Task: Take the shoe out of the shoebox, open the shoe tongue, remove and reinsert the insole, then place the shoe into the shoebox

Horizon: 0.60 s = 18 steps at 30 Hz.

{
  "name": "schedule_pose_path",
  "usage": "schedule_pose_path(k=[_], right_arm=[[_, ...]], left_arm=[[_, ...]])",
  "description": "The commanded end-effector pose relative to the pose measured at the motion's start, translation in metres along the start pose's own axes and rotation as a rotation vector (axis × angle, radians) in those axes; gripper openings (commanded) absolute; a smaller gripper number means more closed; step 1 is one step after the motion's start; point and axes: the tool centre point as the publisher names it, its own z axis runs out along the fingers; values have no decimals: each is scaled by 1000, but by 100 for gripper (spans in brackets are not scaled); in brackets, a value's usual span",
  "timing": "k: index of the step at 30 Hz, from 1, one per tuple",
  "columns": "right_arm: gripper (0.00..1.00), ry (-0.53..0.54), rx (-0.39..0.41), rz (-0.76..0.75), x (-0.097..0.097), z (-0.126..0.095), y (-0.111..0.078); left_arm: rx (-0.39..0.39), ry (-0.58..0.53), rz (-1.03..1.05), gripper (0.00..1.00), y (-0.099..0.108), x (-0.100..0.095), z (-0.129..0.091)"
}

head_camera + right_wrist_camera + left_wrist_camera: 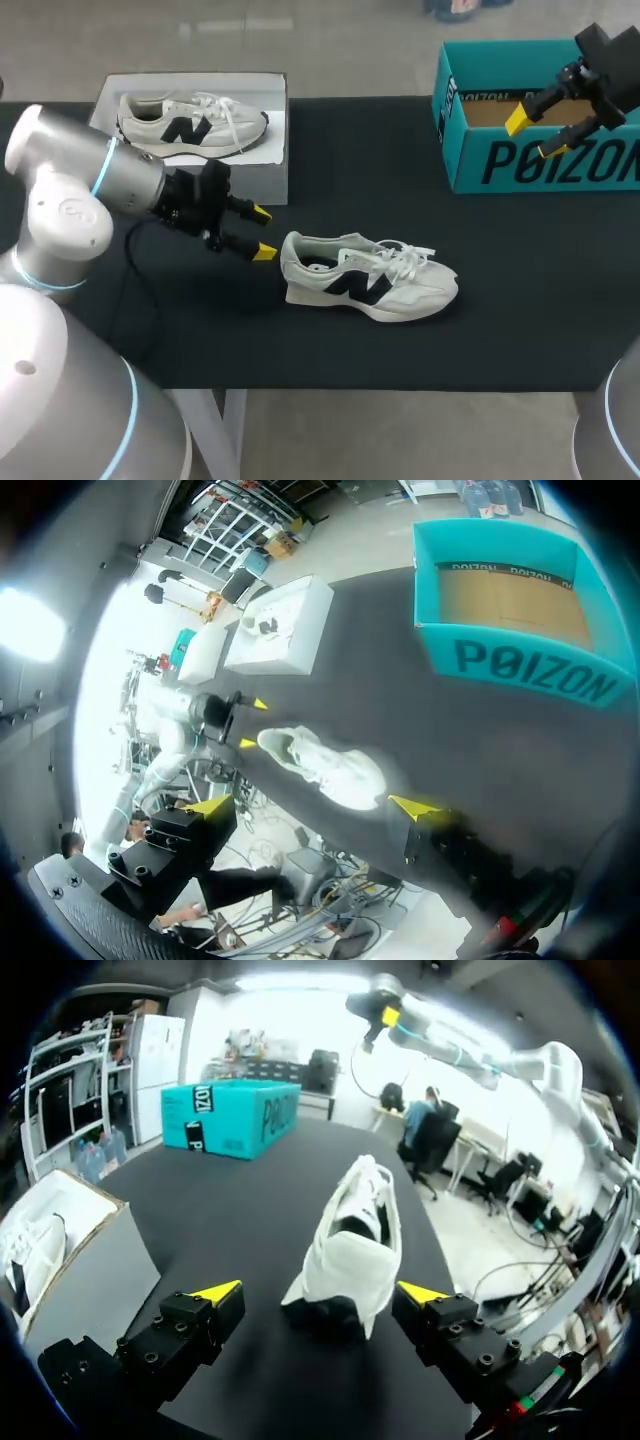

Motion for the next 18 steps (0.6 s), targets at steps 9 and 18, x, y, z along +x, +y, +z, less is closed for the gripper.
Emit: schedule_pose_path(k=[9, 18], right_arm=[[100, -2, 1, 0, 0, 1, 1], [100, -2, 1, 0, 0, 1, 1]], left_arm=[[-36, 30, 90, 100, -5, 12, -13], [-127, 95, 161, 100, -2, 10, -11]])
